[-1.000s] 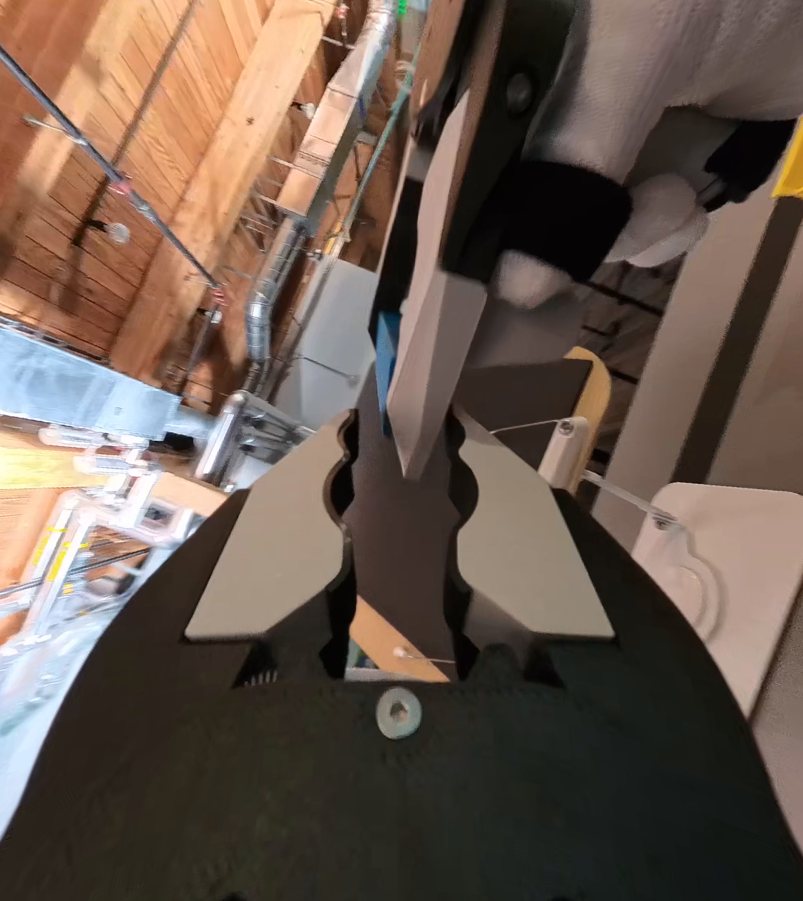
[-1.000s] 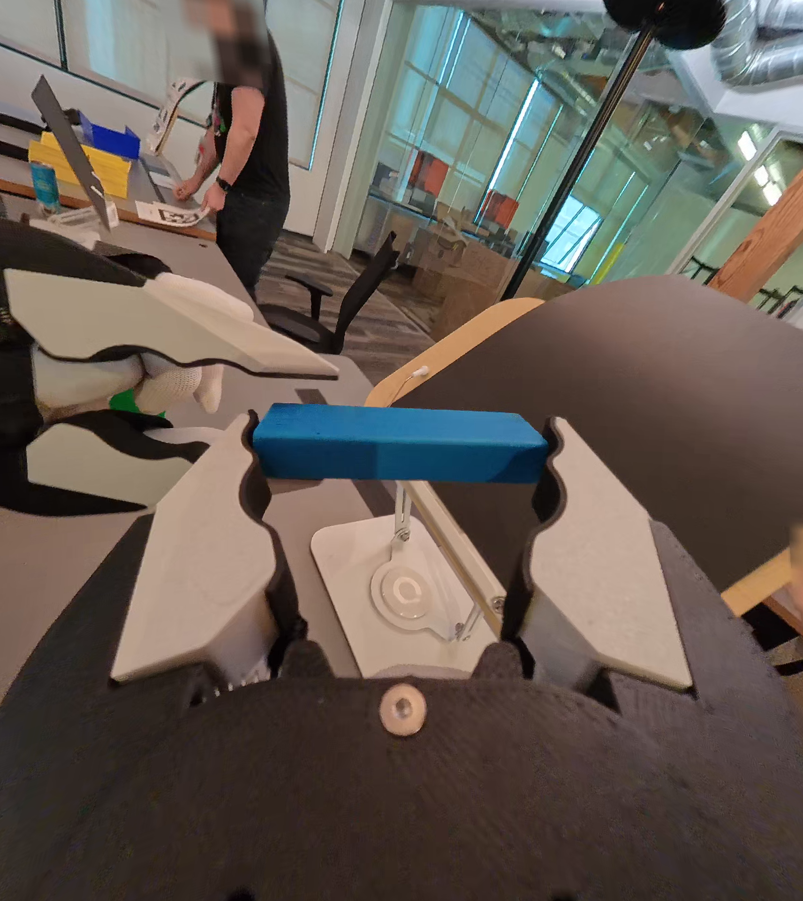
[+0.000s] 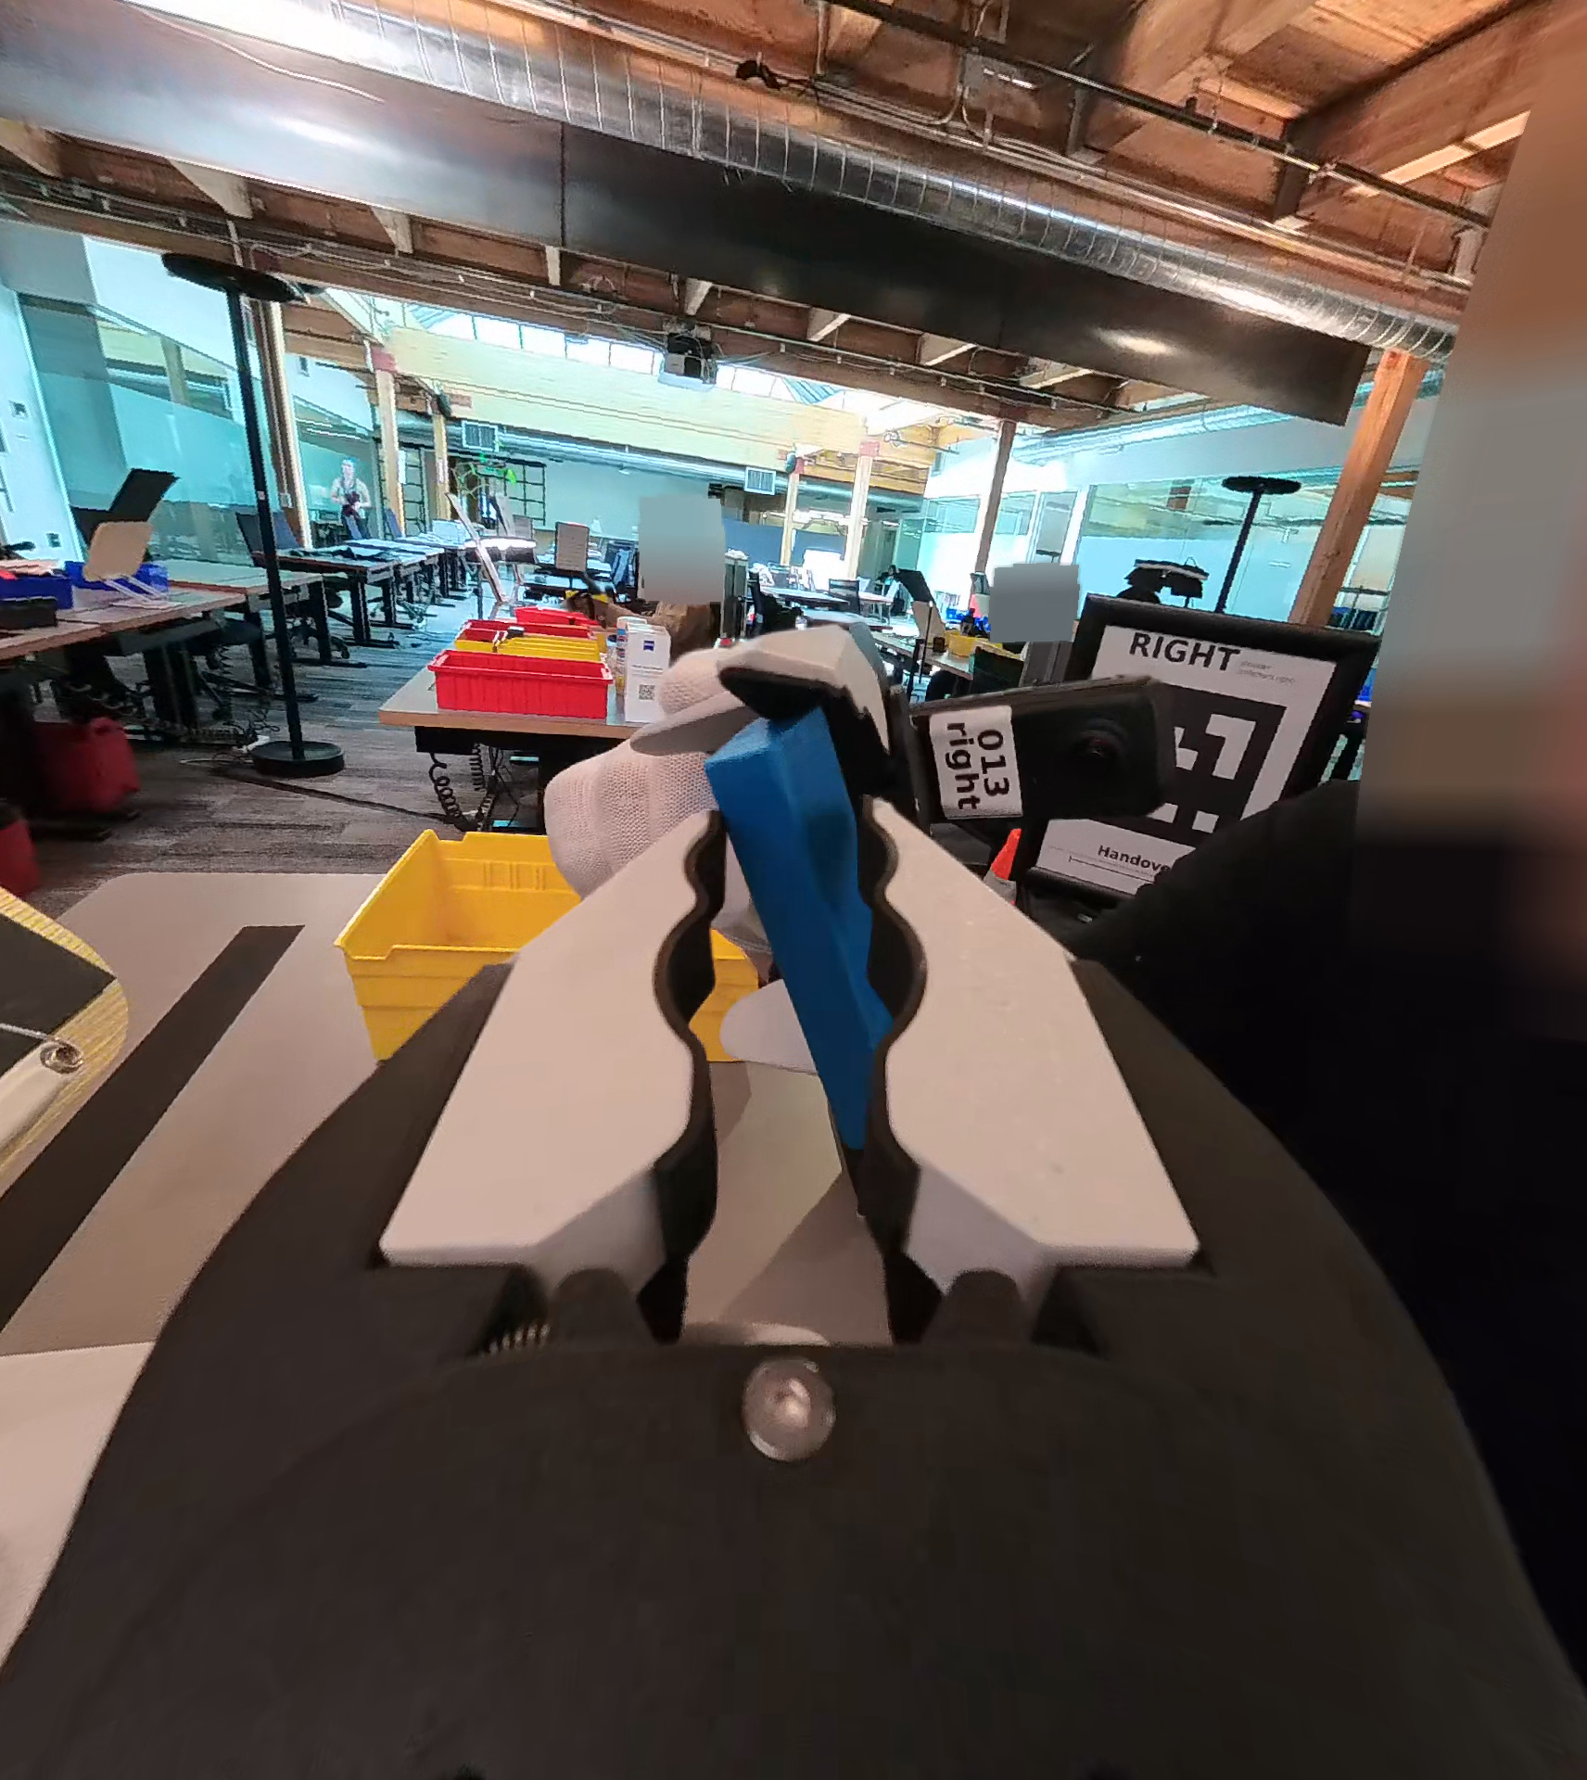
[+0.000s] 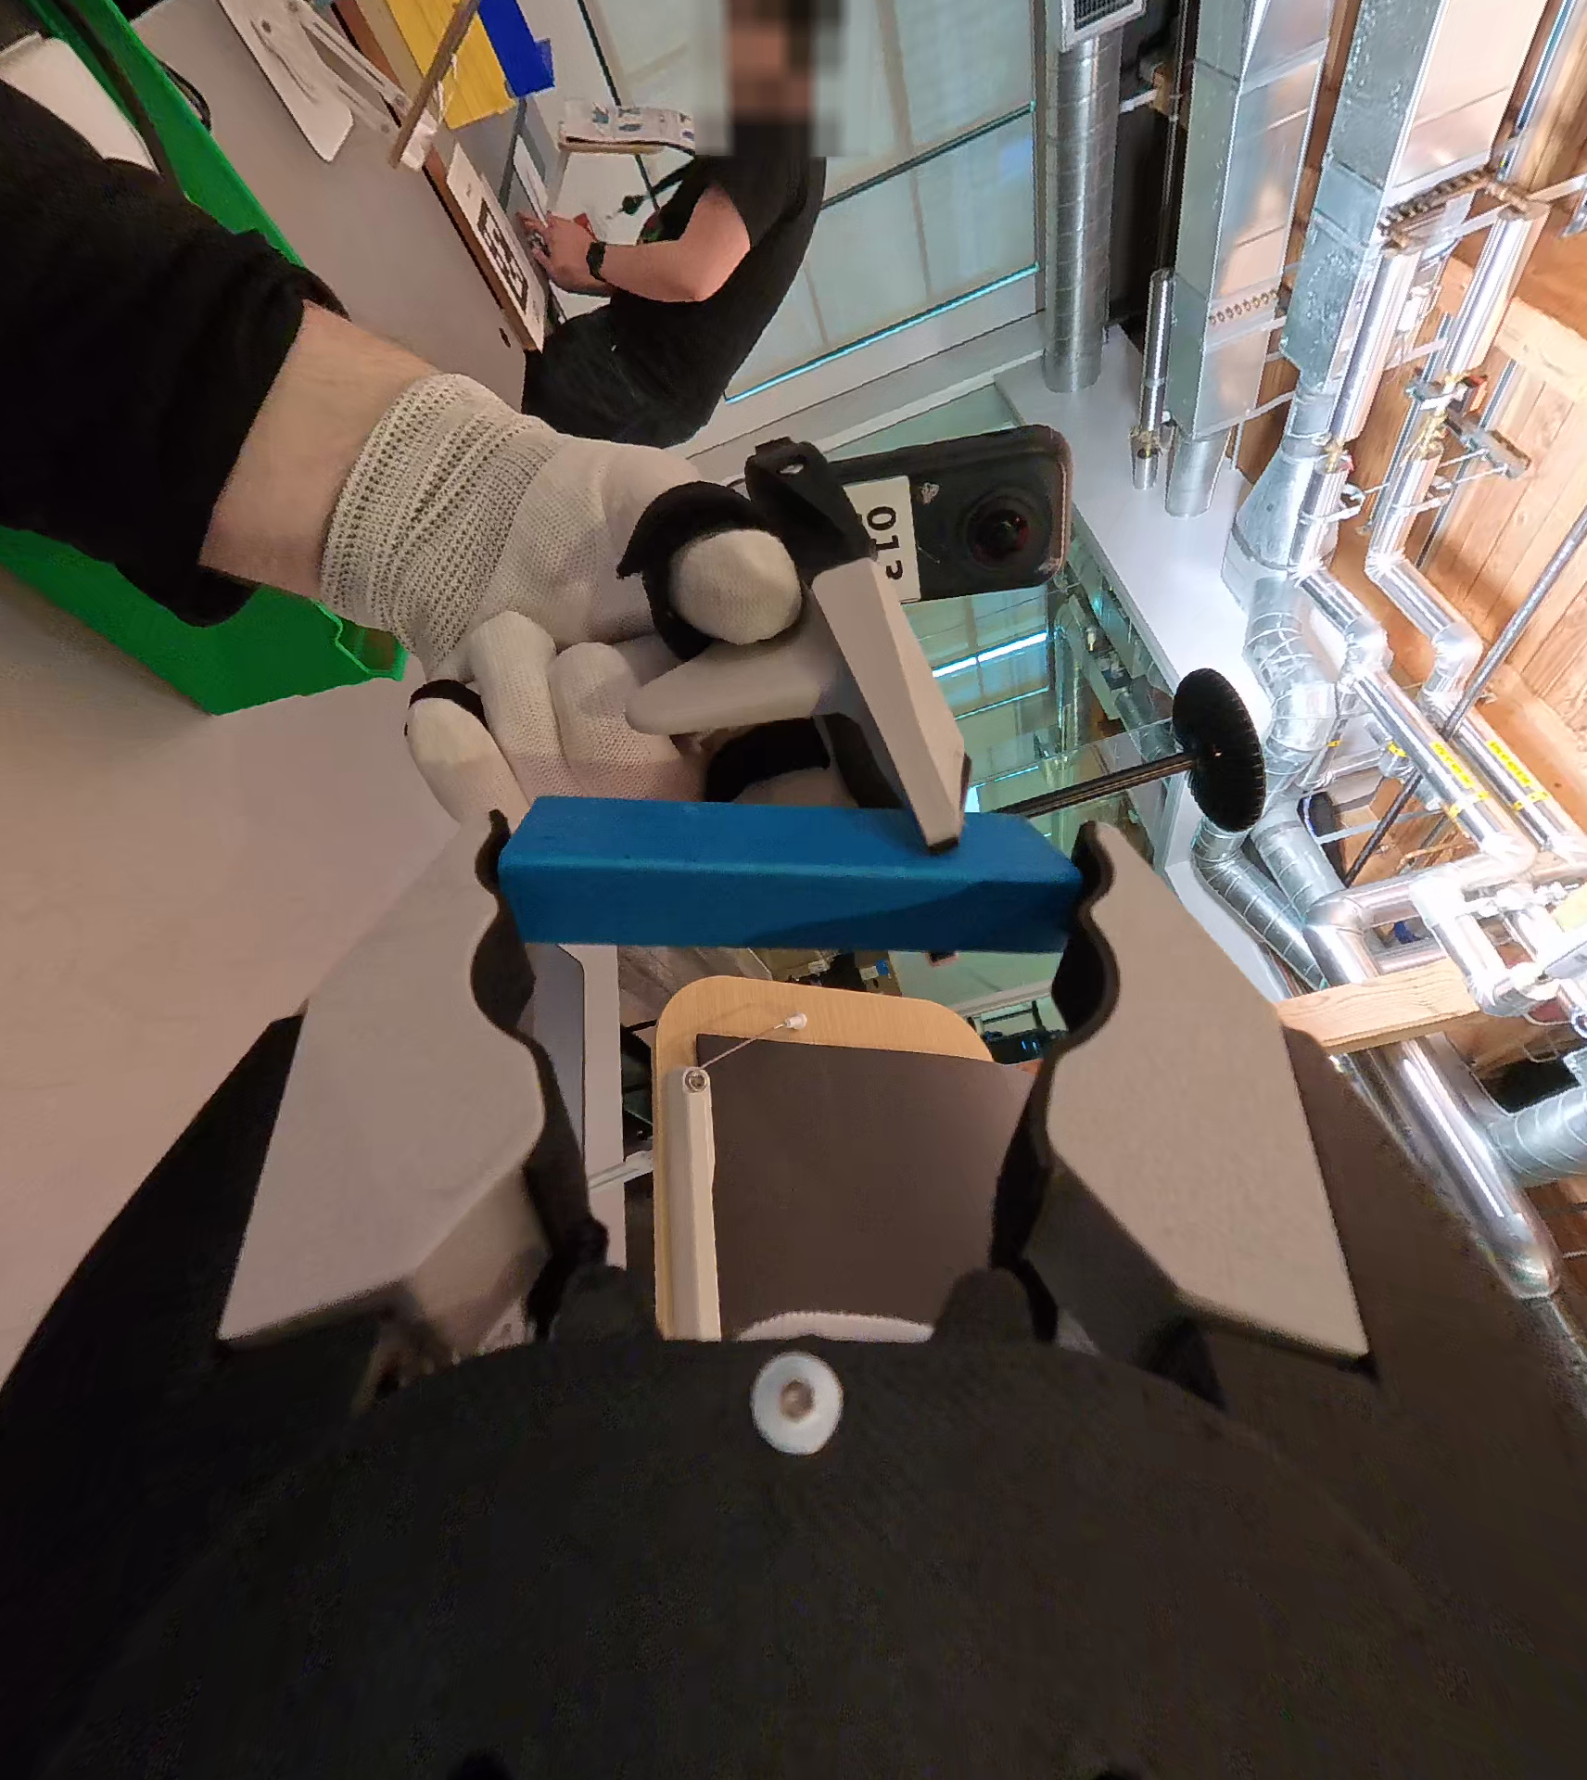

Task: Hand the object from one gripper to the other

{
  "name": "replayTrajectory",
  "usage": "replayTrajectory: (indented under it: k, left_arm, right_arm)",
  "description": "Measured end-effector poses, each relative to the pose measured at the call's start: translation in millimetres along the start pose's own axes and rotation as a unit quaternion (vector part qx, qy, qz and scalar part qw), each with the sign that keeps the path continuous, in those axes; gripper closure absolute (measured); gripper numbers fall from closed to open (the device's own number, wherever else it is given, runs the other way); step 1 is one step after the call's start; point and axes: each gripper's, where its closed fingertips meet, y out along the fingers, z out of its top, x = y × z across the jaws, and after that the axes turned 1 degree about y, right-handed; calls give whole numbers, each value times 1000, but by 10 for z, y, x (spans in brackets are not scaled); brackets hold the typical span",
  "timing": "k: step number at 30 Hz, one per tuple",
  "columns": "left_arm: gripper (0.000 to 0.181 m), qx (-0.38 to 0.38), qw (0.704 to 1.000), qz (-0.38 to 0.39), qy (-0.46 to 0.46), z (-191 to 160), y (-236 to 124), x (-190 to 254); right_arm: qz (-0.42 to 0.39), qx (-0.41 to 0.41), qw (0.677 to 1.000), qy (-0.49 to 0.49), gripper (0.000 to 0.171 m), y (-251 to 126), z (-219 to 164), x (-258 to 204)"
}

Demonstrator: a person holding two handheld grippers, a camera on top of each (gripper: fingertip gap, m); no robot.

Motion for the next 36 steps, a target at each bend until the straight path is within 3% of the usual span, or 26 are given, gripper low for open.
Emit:
replayTrajectory:
  k: [11,18,25,29,32,36]
  left_arm:
    - [165,2,999,45,16,47,49,-113]
    - [166,-24,979,187,79,122,37,-380]
    - [166,-61,927,338,149,197,41,-593]
    - [166,-67,922,354,141,139,159,-635]
    - [166,-80,921,355,139,65,239,-659]
    - [166,-83,918,361,143,47,259,-677]
  right_arm:
    - [-23,-45,998,-25,62,-29,-196,91]
    - [-34,-120,992,-9,47,-75,-529,199]
    - [-65,-178,981,-35,37,-82,-670,305]
    - [-96,-204,973,-54,44,-34,-750,366]
    - [-96,-208,971,-63,59,-24,-775,352]
    - [-91,-214,971,-60,61,-31,-807,342]
